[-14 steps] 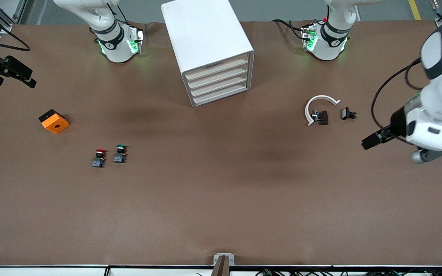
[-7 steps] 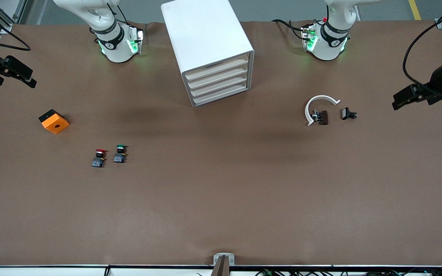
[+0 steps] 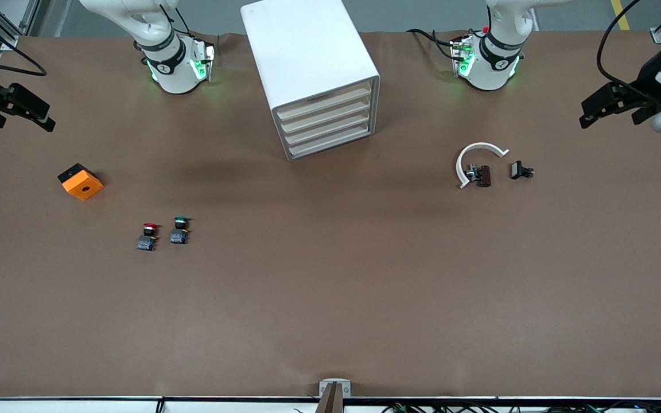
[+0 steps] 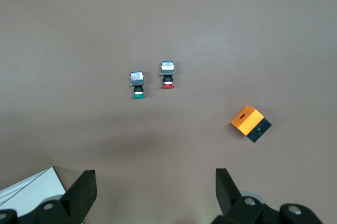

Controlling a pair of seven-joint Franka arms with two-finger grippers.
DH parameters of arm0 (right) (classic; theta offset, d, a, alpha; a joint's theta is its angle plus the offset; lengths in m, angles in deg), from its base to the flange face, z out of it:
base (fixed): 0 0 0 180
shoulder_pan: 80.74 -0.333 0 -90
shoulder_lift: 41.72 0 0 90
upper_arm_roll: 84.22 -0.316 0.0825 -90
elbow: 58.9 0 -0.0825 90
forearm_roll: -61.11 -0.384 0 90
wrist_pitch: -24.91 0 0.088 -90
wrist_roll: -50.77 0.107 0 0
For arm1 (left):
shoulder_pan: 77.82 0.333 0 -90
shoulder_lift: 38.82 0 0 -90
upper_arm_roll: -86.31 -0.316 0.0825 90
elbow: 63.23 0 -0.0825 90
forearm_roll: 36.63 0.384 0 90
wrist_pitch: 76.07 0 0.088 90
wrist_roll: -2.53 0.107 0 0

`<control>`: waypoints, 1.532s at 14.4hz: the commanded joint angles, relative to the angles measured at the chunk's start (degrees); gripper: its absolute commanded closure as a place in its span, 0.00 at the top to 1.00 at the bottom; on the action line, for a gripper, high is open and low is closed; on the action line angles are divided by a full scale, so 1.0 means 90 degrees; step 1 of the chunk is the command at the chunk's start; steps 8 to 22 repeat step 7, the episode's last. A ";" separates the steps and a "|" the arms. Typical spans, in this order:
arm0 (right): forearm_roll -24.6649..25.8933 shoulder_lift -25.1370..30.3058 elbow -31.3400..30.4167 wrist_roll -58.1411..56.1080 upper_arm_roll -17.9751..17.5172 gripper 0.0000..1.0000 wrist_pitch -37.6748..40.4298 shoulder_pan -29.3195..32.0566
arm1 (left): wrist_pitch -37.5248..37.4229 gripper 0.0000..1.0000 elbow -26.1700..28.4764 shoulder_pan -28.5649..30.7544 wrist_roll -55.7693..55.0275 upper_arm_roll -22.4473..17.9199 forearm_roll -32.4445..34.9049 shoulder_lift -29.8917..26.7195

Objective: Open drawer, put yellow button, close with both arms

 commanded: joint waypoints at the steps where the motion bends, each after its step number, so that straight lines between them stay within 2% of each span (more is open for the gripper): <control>1: 0.0063 -0.0073 0.0158 -0.0072 -0.0052 1.00 0.0042 0.0041 | 0.0191 1.00 0.0238 -0.0045 0.0193 -0.0051 -0.0039 -0.0163; 7: 0.0053 -0.0073 0.0159 -0.0072 -0.0052 1.00 0.0033 0.0031 | 0.0152 1.00 -0.0075 0.0034 0.0184 -0.0051 0.0010 0.0042; 22: 0.0053 -0.0073 0.0159 -0.0072 -0.0052 1.00 0.0033 0.0031 | 0.0152 1.00 -0.0075 0.0034 0.0184 -0.0051 0.0010 0.0042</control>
